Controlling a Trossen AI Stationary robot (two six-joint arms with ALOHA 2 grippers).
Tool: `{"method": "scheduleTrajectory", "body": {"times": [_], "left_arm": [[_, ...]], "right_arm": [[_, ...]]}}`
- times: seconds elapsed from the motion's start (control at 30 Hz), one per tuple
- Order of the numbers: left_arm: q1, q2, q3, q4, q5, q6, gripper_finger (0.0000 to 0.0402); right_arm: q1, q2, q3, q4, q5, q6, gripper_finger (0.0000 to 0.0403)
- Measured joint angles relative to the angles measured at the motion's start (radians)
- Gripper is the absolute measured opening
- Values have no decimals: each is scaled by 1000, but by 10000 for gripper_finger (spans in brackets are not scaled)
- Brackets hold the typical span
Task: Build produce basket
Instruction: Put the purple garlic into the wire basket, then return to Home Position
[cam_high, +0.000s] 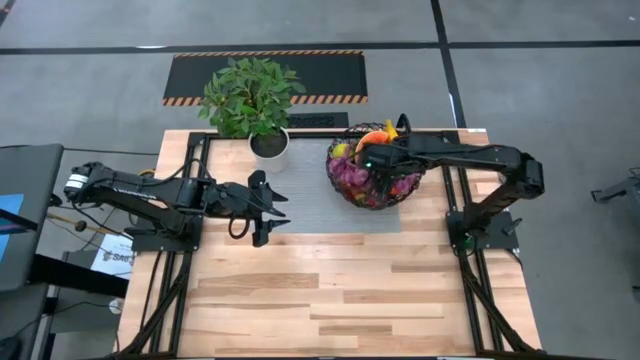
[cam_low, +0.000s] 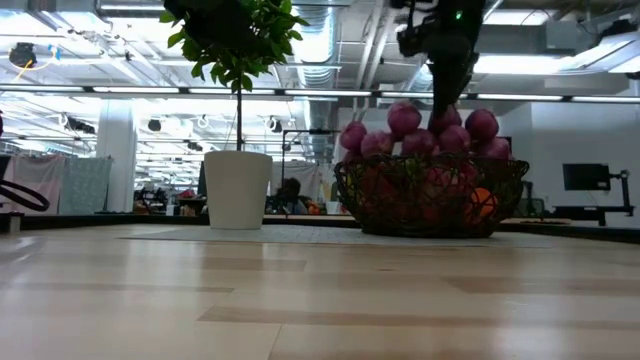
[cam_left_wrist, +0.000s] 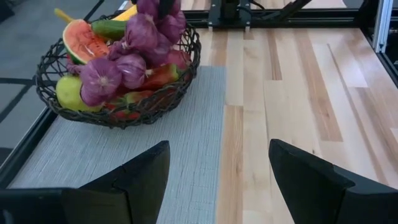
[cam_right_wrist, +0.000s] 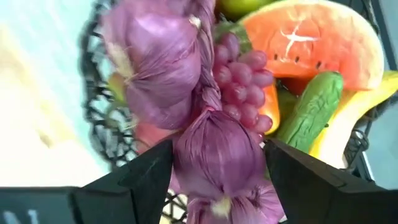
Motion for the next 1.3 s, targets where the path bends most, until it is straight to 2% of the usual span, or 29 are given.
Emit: {"method": "scheduleTrajectory", "body": {"times": [0.2,0.6,0.73,0.97,1.07,1.2,1.3], "left_arm": [[0,0,0,1,1,-8,263],[0,0,0,61,6,1,263],[0,0,0,57,6,4,263],[1,0,0,38,1,46,263],[6,-12,0,98,77,82,263],[40,-112,-1,106,257,101,263],[80,-216,-41,101,274,97,263]], "right_arm": [[5,-100,0,32,-35,5,277],[16,-338,0,142,-8,22,277],[17,-388,0,138,54,36,277],[17,-417,0,85,68,72,277],[17,-425,-33,165,135,28,277],[17,-522,-151,309,128,-6,277],[18,-662,-295,392,123,16,277]]}}
